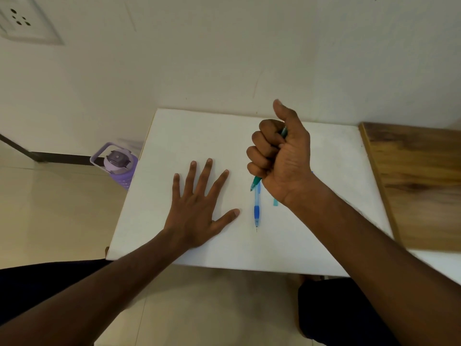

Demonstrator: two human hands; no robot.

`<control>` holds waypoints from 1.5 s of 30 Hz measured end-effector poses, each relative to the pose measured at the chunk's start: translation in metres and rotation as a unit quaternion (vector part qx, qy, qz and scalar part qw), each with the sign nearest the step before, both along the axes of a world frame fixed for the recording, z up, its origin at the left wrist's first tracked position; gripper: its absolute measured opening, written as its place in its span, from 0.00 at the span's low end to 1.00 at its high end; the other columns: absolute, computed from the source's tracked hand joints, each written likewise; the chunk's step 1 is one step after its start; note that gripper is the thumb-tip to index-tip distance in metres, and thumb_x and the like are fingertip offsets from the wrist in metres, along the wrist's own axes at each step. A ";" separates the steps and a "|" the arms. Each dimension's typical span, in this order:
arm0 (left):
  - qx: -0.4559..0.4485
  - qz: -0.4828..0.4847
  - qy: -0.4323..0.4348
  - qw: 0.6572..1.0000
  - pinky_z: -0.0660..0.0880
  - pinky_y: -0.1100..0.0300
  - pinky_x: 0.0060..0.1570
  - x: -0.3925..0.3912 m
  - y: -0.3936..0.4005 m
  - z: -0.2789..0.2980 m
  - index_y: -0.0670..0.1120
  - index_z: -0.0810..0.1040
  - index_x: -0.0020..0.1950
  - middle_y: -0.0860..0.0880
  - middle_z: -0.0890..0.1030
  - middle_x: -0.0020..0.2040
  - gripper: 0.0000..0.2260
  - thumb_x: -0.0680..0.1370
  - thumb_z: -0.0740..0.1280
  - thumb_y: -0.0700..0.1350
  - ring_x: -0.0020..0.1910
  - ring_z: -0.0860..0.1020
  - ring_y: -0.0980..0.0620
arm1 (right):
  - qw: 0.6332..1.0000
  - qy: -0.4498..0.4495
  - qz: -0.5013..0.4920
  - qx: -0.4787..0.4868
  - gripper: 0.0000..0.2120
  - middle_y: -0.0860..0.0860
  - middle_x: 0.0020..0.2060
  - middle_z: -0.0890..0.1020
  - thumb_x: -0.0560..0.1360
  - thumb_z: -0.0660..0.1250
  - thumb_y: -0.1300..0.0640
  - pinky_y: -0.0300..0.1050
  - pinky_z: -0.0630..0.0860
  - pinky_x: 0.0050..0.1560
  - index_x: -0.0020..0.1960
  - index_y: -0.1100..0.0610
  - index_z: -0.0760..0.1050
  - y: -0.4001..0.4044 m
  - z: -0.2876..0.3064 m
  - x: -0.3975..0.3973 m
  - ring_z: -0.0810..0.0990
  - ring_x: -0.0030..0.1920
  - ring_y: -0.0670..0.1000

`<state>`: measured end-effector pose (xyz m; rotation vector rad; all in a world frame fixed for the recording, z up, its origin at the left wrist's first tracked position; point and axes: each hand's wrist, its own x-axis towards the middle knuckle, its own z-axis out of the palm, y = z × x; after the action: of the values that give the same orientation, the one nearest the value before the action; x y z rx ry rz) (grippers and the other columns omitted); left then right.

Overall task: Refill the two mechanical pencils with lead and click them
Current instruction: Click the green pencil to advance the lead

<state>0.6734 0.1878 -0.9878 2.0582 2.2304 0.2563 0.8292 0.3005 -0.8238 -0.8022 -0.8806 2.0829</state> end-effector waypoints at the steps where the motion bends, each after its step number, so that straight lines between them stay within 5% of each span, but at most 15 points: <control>1: -0.001 0.000 0.001 1.000 0.45 0.29 0.82 0.000 0.000 0.000 0.60 0.42 0.87 0.50 0.38 0.88 0.43 0.78 0.47 0.79 0.87 0.40 0.40 | 1.000 0.003 -0.002 -0.003 0.29 0.48 0.23 0.55 0.84 0.57 0.42 0.40 0.49 0.28 0.29 0.51 0.52 0.000 0.000 0.000 0.51 0.24 0.48; 36: -0.012 0.000 0.000 1.000 0.44 0.29 0.81 0.001 -0.001 0.003 0.60 0.42 0.87 0.50 0.37 0.88 0.42 0.78 0.45 0.79 0.87 0.38 0.40 | 0.998 0.060 0.003 -0.025 0.24 0.47 0.23 0.56 0.84 0.52 0.48 0.37 0.51 0.27 0.30 0.52 0.53 -0.003 0.000 0.002 0.51 0.23 0.47; 45: -0.013 -0.002 -0.002 1.000 0.44 0.29 0.81 0.001 -0.001 0.003 0.61 0.41 0.87 0.50 0.37 0.88 0.42 0.78 0.44 0.79 0.87 0.38 0.41 | 0.999 0.047 -0.007 -0.013 0.19 0.47 0.24 0.59 0.84 0.52 0.50 0.36 0.55 0.26 0.39 0.55 0.73 -0.006 -0.001 0.000 0.54 0.22 0.46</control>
<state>0.6741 0.1872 -0.9847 2.0460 2.2150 0.2303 0.8294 0.2943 -0.8252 -0.7150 -0.7966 2.1059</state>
